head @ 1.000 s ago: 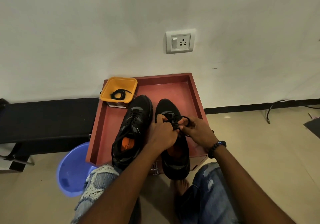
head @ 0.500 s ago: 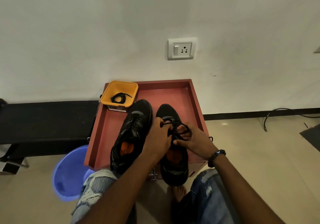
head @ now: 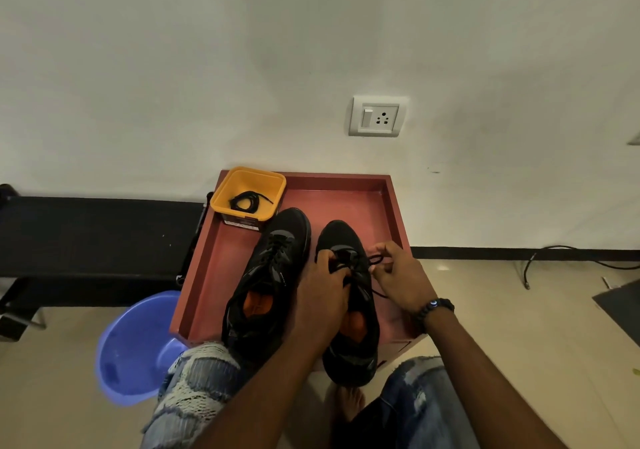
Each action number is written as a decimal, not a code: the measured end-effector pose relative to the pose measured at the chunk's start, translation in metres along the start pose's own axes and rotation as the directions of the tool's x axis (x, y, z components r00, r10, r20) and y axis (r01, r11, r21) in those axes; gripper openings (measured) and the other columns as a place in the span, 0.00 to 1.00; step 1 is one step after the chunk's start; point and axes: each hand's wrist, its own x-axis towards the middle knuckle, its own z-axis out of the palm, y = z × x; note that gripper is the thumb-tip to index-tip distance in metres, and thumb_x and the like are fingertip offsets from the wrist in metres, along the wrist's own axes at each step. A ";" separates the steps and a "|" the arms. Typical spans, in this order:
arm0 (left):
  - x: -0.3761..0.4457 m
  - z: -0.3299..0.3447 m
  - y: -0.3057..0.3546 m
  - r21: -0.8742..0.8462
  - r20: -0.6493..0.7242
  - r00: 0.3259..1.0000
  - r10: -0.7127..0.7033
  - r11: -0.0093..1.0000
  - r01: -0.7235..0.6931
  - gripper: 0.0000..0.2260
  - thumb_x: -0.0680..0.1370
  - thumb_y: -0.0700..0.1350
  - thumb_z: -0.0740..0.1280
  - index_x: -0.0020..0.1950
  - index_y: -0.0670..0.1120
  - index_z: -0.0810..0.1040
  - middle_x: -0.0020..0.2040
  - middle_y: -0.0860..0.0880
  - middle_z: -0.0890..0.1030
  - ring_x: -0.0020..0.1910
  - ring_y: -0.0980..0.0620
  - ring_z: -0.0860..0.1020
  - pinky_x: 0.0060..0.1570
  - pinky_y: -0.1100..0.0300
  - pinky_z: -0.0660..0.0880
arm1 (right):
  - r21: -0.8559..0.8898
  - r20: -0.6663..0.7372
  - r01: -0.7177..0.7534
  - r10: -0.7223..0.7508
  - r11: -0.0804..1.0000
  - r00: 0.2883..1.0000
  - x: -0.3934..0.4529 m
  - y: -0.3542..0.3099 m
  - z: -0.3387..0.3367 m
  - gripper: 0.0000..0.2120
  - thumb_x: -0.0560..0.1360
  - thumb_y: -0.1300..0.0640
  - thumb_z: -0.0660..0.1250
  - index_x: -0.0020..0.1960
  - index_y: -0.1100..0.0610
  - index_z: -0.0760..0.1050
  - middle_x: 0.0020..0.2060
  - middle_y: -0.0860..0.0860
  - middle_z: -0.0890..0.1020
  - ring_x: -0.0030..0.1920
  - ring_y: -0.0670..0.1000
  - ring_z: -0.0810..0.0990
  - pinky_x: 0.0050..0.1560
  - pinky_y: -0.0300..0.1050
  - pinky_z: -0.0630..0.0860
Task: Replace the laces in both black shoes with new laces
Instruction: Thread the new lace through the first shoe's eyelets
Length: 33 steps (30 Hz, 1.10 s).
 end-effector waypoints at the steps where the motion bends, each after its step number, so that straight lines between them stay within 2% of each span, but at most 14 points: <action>1: 0.001 0.000 0.000 -0.004 -0.002 1.000 -0.001 1.000 0.001 0.13 0.80 0.48 0.66 0.64 0.49 0.79 0.71 0.48 0.66 0.63 0.48 0.72 0.60 0.55 0.75 | 0.009 0.020 0.006 -0.006 1.000 1.000 -0.002 0.001 0.002 0.16 0.77 0.62 0.69 0.63 0.52 0.73 0.56 0.47 0.79 0.46 0.41 0.79 0.39 0.27 0.73; 4: 0.001 -0.002 -0.001 0.020 -0.013 1.000 0.018 1.000 -0.018 0.13 0.80 0.49 0.65 0.64 0.49 0.78 0.70 0.48 0.66 0.62 0.49 0.72 0.58 0.55 0.75 | 0.130 0.141 0.002 -0.020 0.992 0.990 -0.013 0.007 0.007 0.27 0.73 0.61 0.74 0.69 0.49 0.68 0.65 0.48 0.71 0.56 0.46 0.79 0.51 0.37 0.79; 6: 0.002 -0.003 -0.002 0.019 -0.028 0.999 0.023 1.000 -0.022 0.13 0.81 0.49 0.65 0.64 0.48 0.79 0.69 0.49 0.67 0.61 0.50 0.71 0.56 0.57 0.75 | 0.138 0.200 0.003 -0.031 0.990 0.979 -0.022 0.011 0.012 0.35 0.71 0.62 0.76 0.72 0.46 0.64 0.67 0.47 0.66 0.60 0.47 0.76 0.51 0.33 0.77; 8: 0.004 -0.004 -0.004 0.001 -0.021 0.999 0.036 0.999 -0.036 0.12 0.81 0.48 0.64 0.63 0.48 0.79 0.68 0.49 0.67 0.61 0.51 0.70 0.55 0.58 0.74 | 0.134 0.169 -0.001 -0.022 0.991 0.985 -0.027 0.012 0.015 0.40 0.70 0.63 0.77 0.74 0.45 0.61 0.67 0.48 0.63 0.60 0.47 0.74 0.49 0.30 0.76; 9: 0.007 -0.004 -0.006 -0.007 -0.011 0.999 0.052 0.999 -0.052 0.12 0.81 0.48 0.64 0.62 0.48 0.80 0.67 0.49 0.66 0.61 0.51 0.70 0.55 0.59 0.74 | 0.126 0.133 0.002 -0.019 0.992 0.991 -0.028 0.011 0.016 0.41 0.69 0.63 0.78 0.74 0.46 0.60 0.67 0.48 0.64 0.59 0.47 0.74 0.51 0.31 0.77; 11: 0.013 -0.003 -0.015 -0.053 0.030 0.996 0.081 0.995 -0.080 0.10 0.80 0.47 0.65 0.59 0.47 0.81 0.67 0.49 0.66 0.62 0.51 0.69 0.56 0.59 0.73 | 0.057 0.064 0.019 -0.023 0.998 0.998 -0.028 0.011 0.017 0.44 0.67 0.59 0.80 0.75 0.46 0.60 0.68 0.50 0.65 0.59 0.48 0.73 0.57 0.40 0.78; 13: 0.018 -0.002 -0.027 -0.132 0.081 0.993 0.083 0.989 -0.072 0.08 0.80 0.46 0.67 0.56 0.47 0.82 0.65 0.50 0.64 0.62 0.51 0.67 0.62 0.59 0.71 | 0.014 0.023 0.012 -0.012 1.000 1.000 -0.029 0.010 0.016 0.46 0.65 0.55 0.82 0.74 0.44 0.59 0.67 0.48 0.65 0.59 0.49 0.74 0.59 0.49 0.78; 16: 0.022 -0.002 -0.039 -0.198 0.158 0.986 0.058 0.980 -0.026 0.05 0.80 0.43 0.67 0.54 0.46 0.80 0.62 0.49 0.63 0.60 0.50 0.66 0.66 0.56 0.69 | 0.023 -0.045 -0.018 0.019 1.000 0.999 -0.032 0.006 0.017 0.41 0.64 0.52 0.82 0.69 0.46 0.63 0.62 0.47 0.68 0.59 0.49 0.73 0.59 0.47 0.77; 18: 0.023 -0.004 -0.037 -0.188 0.189 0.980 0.058 0.982 -0.022 0.05 0.80 0.43 0.66 0.55 0.46 0.78 0.62 0.48 0.63 0.60 0.49 0.66 0.66 0.54 0.69 | -0.069 -0.088 -0.024 0.018 0.997 0.996 -0.034 0.004 0.022 0.33 0.65 0.50 0.81 0.63 0.49 0.67 0.58 0.48 0.71 0.56 0.48 0.73 0.56 0.44 0.76; 20: 0.021 -0.006 -0.031 -0.189 0.160 0.985 0.069 0.981 -0.038 0.06 0.79 0.44 0.67 0.56 0.46 0.76 0.63 0.47 0.63 0.61 0.48 0.67 0.65 0.54 0.70 | -0.196 -0.083 -0.015 -0.002 0.980 0.997 -0.035 0.004 0.026 0.22 0.70 0.49 0.77 0.58 0.48 0.70 0.55 0.46 0.72 0.55 0.47 0.73 0.52 0.40 0.75; 22: 0.015 -0.007 -0.024 -0.132 0.089 0.991 0.103 0.987 -0.091 0.09 0.77 0.45 0.70 0.57 0.47 0.76 0.66 0.47 0.64 0.62 0.47 0.68 0.61 0.53 0.72 | -0.234 -0.036 -0.001 -0.008 0.972 0.999 -0.035 0.005 0.029 0.15 0.74 0.49 0.73 0.58 0.46 0.73 0.56 0.45 0.73 0.55 0.46 0.74 0.48 0.35 0.70; 25: 0.009 -0.009 -0.017 0.002 0.046 0.994 0.101 0.995 -0.101 0.10 0.76 0.46 0.69 0.57 0.50 0.76 0.68 0.46 0.65 0.63 0.46 0.69 0.58 0.50 0.71 | -0.139 0.011 0.024 -0.022 0.990 1.000 -0.031 0.004 0.029 0.13 0.77 0.52 0.70 0.61 0.50 0.75 0.56 0.45 0.75 0.55 0.44 0.74 0.50 0.30 0.66; 28: 0.009 -0.010 -0.015 0.008 0.051 0.999 0.021 1.000 -0.021 0.11 0.77 0.46 0.68 0.59 0.50 0.76 0.70 0.46 0.63 0.66 0.46 0.67 0.60 0.50 0.70 | 0.008 -0.040 -0.051 0.051 0.999 0.998 -0.026 0.000 0.028 0.07 0.80 0.51 0.65 0.58 0.50 0.74 0.50 0.45 0.79 0.50 0.45 0.78 0.41 0.27 0.67; 33: 0.005 -0.007 -0.013 0.019 0.075 0.997 -0.021 1.000 0.020 0.16 0.78 0.49 0.67 0.66 0.51 0.74 0.72 0.47 0.61 0.67 0.46 0.66 0.64 0.51 0.69 | -0.063 0.025 -0.042 0.044 0.997 0.999 -0.016 -0.002 0.023 0.10 0.81 0.55 0.63 0.60 0.49 0.80 0.50 0.43 0.80 0.49 0.43 0.78 0.39 0.24 0.66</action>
